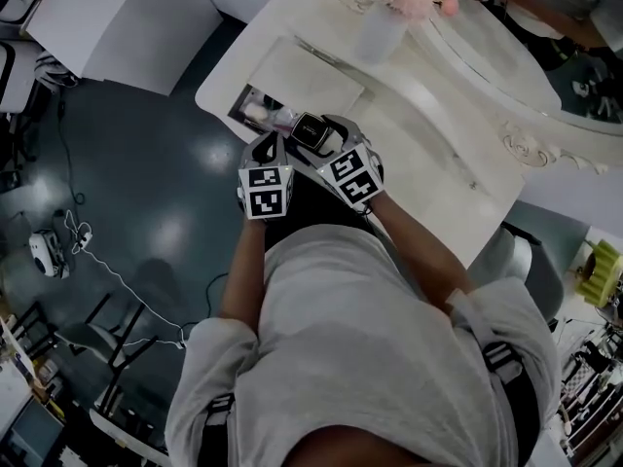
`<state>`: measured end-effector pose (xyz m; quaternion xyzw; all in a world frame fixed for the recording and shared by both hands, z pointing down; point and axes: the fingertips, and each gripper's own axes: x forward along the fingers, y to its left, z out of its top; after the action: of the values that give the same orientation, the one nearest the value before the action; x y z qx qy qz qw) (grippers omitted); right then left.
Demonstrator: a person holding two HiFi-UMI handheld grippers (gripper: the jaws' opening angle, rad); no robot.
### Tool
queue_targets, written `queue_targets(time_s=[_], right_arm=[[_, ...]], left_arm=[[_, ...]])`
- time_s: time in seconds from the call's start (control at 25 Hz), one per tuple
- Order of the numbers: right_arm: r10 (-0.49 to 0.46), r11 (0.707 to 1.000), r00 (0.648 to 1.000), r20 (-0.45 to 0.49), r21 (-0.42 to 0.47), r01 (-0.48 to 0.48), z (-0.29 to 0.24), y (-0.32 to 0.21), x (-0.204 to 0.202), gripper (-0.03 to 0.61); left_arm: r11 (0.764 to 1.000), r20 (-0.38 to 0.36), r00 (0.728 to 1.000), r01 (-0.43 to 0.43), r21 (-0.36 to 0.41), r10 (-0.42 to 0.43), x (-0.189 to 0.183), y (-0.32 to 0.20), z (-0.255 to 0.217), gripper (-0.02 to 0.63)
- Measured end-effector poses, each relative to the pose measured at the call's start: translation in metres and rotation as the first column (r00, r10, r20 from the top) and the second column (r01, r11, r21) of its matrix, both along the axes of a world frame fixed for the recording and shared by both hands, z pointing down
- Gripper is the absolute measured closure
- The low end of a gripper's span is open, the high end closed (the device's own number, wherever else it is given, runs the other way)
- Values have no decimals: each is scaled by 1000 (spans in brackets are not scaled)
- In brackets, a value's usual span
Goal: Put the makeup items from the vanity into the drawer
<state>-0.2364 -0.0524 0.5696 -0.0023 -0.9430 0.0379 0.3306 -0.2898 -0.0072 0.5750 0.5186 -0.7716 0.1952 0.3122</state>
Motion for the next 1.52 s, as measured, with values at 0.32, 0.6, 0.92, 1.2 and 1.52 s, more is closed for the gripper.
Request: queue_targets(time_s=[0.32,0.6,0.92,1.2,1.52], right_arm=[[-58,998,997,-42,12,59,17,22,-39,252],[-56,996,993,-105,59,63,32,29,-56,252],[1,995,988,-156,96,14,41,30,-68,252],[56,996,980,-193,81,-41,50,29,-69,250],[86,991,983,-163,120,-66,47,28,-67,238]], left_arm=[[999,-9,1000,30,-15,-30,-41,14,4,611],[1000,-23,1000,3,-11,-3,-54,16,8,611],[998,-43,998,-55,-11,55,-69,13,15,611],[995,-98,990,-103,14,104,-75,7,18,611],[988,-139,978,-148,44,153,-66,2,21,611]])
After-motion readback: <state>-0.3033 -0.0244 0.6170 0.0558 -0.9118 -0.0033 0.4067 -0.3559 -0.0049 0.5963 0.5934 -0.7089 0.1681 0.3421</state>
